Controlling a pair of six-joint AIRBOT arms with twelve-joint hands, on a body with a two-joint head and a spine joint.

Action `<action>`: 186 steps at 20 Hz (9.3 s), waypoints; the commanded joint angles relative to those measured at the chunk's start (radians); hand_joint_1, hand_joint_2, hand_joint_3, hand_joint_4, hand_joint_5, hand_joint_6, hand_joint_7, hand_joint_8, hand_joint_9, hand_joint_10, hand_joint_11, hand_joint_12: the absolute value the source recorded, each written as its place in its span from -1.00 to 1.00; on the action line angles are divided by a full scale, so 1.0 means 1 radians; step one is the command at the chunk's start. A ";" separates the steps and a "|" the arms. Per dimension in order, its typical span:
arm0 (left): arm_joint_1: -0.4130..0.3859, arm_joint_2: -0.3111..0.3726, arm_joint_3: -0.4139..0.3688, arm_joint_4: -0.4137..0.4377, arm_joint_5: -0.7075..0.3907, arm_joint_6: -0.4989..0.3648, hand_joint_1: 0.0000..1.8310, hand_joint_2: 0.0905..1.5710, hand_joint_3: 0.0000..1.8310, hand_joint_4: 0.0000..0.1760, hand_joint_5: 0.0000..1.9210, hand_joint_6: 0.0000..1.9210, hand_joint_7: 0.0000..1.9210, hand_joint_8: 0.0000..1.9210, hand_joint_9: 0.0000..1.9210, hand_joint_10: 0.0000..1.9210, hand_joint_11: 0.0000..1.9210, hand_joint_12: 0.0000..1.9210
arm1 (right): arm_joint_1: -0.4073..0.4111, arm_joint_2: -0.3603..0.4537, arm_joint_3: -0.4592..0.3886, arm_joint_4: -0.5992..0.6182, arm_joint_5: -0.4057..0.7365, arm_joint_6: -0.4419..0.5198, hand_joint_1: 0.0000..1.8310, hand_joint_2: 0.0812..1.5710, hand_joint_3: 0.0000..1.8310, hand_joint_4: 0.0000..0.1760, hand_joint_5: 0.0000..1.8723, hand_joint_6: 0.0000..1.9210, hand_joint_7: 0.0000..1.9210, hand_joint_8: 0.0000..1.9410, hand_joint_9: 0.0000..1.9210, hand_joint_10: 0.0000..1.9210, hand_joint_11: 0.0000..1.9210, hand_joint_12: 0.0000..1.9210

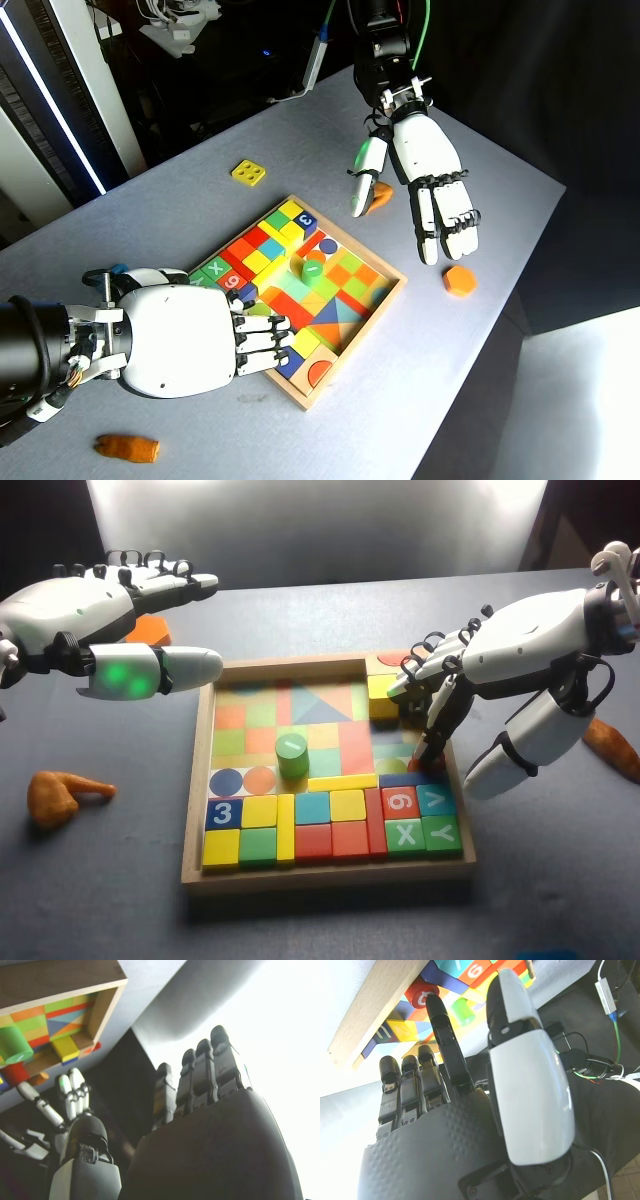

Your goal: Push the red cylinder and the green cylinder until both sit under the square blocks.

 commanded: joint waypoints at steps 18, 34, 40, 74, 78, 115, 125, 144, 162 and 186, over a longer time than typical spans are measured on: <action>0.000 0.008 -0.003 -0.020 -0.115 -0.006 -0.94 0.42 -1.00 0.36 -0.89 -1.00 -0.97 -0.99 -0.99 -0.99 -1.00 -0.88 | 0.069 0.034 -0.032 0.023 -0.011 -0.019 -0.54 0.34 -1.00 0.15 -0.21 -1.00 -0.91 -1.00 -1.00 -1.00 -1.00 -0.54; -0.019 0.003 0.008 -0.021 -0.100 -0.001 -0.96 0.49 -0.99 0.60 -0.89 -1.00 -0.97 -1.00 -0.99 -1.00 -0.98 -0.95 | 0.090 -0.019 -0.043 0.157 0.002 -0.155 -0.50 0.29 -1.00 0.01 -0.19 -1.00 -0.89 -1.00 -1.00 -1.00 -1.00 -0.51; -0.031 0.002 0.018 -0.021 -0.080 0.009 -0.96 0.48 -1.00 0.47 -0.91 -1.00 -0.97 -0.99 -0.99 -1.00 -0.98 -0.93 | 0.069 -0.069 -0.025 0.242 0.009 -0.220 -0.55 0.31 -1.00 0.49 -0.24 -1.00 -0.92 -1.00 -1.00 -1.00 -1.00 -0.50; -0.052 -0.073 0.107 -0.029 0.050 0.058 -0.79 0.86 -0.99 -0.02 -0.93 -0.99 -0.95 -0.99 -0.93 -0.99 -1.00 -0.31 | 0.006 -0.245 0.111 0.463 -0.038 -0.395 -0.46 0.33 -1.00 0.26 -0.37 -0.99 -0.95 -1.00 -1.00 -1.00 -1.00 -0.71; -0.052 -0.076 0.110 -0.029 0.053 0.059 -0.83 0.76 -1.00 0.07 -0.95 -1.00 -0.95 -1.00 -0.96 -0.99 -1.00 -0.65 | 0.004 -0.253 0.120 0.463 -0.045 -0.396 -0.46 0.33 -1.00 0.13 -0.38 -1.00 -0.95 -1.00 -1.00 -1.00 -1.00 -0.74; -0.022 -0.061 0.100 -0.103 -0.001 0.065 -0.87 0.53 -1.00 0.70 -0.92 -0.99 -1.00 -1.00 -1.00 -1.00 -0.95 -0.97 | -0.031 -0.274 0.153 0.473 -0.063 -0.391 -0.50 0.37 -1.00 0.28 -0.38 -1.00 -0.97 -1.00 -1.00 -1.00 -1.00 -0.70; -0.022 -0.061 0.100 -0.101 0.003 0.065 -0.89 0.51 -1.00 0.55 -0.94 -1.00 -1.00 -1.00 -0.99 -1.00 -1.00 -0.47 | -0.034 -0.274 0.158 0.472 -0.074 -0.390 -0.50 0.36 -1.00 0.20 -0.37 -1.00 -0.98 -1.00 -1.00 -1.00 -1.00 -0.68; -0.015 -0.058 0.100 -0.102 0.009 0.069 -0.97 0.48 -1.00 0.57 -0.95 -1.00 -0.99 -1.00 -0.95 -0.99 -1.00 -0.45 | -0.032 -0.263 0.159 0.443 -0.039 -0.349 -0.51 0.36 -1.00 0.22 -0.32 -1.00 -0.99 -1.00 -1.00 -1.00 -1.00 -0.73; 0.007 -0.054 0.099 -0.121 0.011 0.070 -0.96 0.43 -1.00 0.72 -0.93 -1.00 -0.97 -1.00 -0.99 -1.00 -1.00 -0.88 | -0.031 -0.191 0.123 0.365 -0.012 -0.272 -0.53 0.38 -1.00 0.36 -0.29 -1.00 -0.99 -1.00 -1.00 -1.00 -1.00 -0.79; 0.022 -0.046 0.092 -0.139 0.009 0.071 -0.95 0.50 -1.00 0.60 -0.93 -1.00 -0.96 -1.00 -0.97 -1.00 -1.00 -0.77 | -0.016 -0.108 0.070 0.248 -0.003 -0.186 -0.56 0.39 -1.00 0.42 -0.26 -1.00 -0.97 -1.00 -1.00 -1.00 -1.00 -0.79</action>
